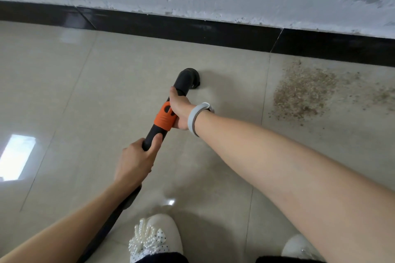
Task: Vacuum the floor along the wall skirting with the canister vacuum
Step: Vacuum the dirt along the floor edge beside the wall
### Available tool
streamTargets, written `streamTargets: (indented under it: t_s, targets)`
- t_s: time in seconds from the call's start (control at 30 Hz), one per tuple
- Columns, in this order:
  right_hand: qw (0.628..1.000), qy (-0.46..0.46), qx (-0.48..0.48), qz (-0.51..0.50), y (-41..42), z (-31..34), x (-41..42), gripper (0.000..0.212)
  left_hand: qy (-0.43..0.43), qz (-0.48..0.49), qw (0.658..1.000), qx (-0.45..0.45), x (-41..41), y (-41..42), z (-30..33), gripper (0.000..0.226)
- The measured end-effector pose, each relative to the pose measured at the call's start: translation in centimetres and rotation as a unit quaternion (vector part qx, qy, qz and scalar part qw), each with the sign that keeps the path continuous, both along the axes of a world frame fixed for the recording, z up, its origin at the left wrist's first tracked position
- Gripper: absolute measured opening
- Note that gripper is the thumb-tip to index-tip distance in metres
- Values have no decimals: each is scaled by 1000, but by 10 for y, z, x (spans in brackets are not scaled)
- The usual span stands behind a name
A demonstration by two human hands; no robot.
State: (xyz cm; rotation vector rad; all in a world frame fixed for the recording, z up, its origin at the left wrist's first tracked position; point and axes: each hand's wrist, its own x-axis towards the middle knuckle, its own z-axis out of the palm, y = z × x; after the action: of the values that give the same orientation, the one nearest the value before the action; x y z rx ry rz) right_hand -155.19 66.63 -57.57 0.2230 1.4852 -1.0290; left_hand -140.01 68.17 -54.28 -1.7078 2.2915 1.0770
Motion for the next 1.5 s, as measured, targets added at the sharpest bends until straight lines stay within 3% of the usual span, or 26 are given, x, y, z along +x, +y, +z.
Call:
streamTargets:
  t_s: [0.13,0.27,0.47,0.77,0.93,1.17,1.33,1.5]
  targets:
    - [999,0,8,-35,14,3,-6,68,7,-34,999,14,-7,2,-2,42]
    - [992,16,42,-119,60,0,-15,64,-11,-133,990,43,-19,13,-5,44]
    - [967,17,72,-245,113,-3,-11,57,-42,-272,959,68,-33,14,-3,42]
    - [925,9,129,-357,179,-19,28,54,-118,-445,887,25,-24,50,-7,34]
    - [905,5,93,-415,202,-5,7,39,-121,-465,877,9,-45,70,-5,39]
    - [841,9,58,-538,251,23,-22,29,-108,-555,823,-47,-90,110,7,45]
    - [843,-8,18,-538,249,18,-2,24,-108,-575,809,-54,-75,103,9,44]
    - [860,2,0,-510,221,18,15,25,-102,-571,815,5,-55,78,3,38]
